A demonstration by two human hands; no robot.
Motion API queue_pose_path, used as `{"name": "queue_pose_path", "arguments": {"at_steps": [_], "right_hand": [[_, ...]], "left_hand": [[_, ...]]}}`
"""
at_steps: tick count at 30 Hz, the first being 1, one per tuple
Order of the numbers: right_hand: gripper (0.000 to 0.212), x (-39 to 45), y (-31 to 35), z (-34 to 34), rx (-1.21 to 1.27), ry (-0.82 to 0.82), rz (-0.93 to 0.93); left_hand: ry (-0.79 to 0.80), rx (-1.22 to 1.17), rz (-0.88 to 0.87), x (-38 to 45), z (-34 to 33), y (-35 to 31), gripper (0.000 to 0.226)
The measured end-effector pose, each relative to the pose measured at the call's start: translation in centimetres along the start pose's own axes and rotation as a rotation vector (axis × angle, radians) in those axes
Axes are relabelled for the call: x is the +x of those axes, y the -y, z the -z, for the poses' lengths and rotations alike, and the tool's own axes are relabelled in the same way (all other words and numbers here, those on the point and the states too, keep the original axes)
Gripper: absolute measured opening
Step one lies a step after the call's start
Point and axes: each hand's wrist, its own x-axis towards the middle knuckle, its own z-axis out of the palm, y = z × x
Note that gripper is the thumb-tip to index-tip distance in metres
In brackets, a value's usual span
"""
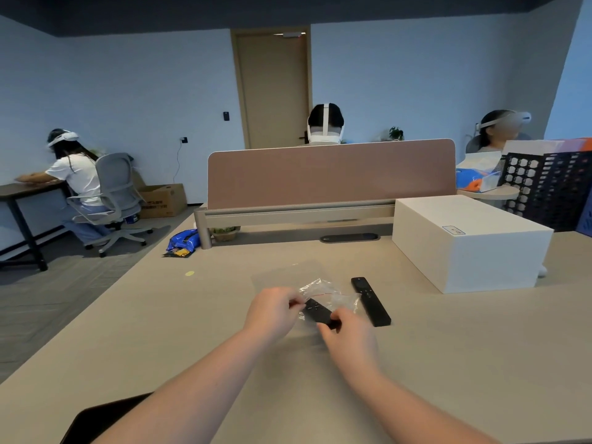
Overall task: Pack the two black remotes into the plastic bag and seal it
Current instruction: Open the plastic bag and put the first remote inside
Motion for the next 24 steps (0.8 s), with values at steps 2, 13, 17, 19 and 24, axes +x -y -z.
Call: {"name": "queue_pose_path", "arguments": {"at_steps": [2, 13, 17, 19, 24], "right_hand": [[0.027, 0.6, 0.3, -0.8, -0.014, 0.03, -0.007], [0.03, 3.7, 0.1, -3.8, -0.265, 0.201, 0.062], [0.02, 4.5, -0.4, -5.4, -0.281, 0.247, 0.165], [0.021, 4.9, -0.6, -5.9, -0.299, 0.27, 0.192], [0.029, 5.7, -0.6, -6.5, -0.422, 0.318, 0.239]], "left_hand": [[0.005, 0.006, -0.006, 0.1, 0.1, -0.2, 0.011], [0.037, 0.028, -0.031, 1.0, 0.2, 1.2, 0.011], [0.031, 0.043, -0.026, 1.2, 0.2, 1.6, 0.01], [0.035, 0.049, -0.028, 1.2, 0.1, 1.8, 0.01], [0.047, 0.052, -0.045, 1.2, 0.2, 2.0, 0.01]]}}
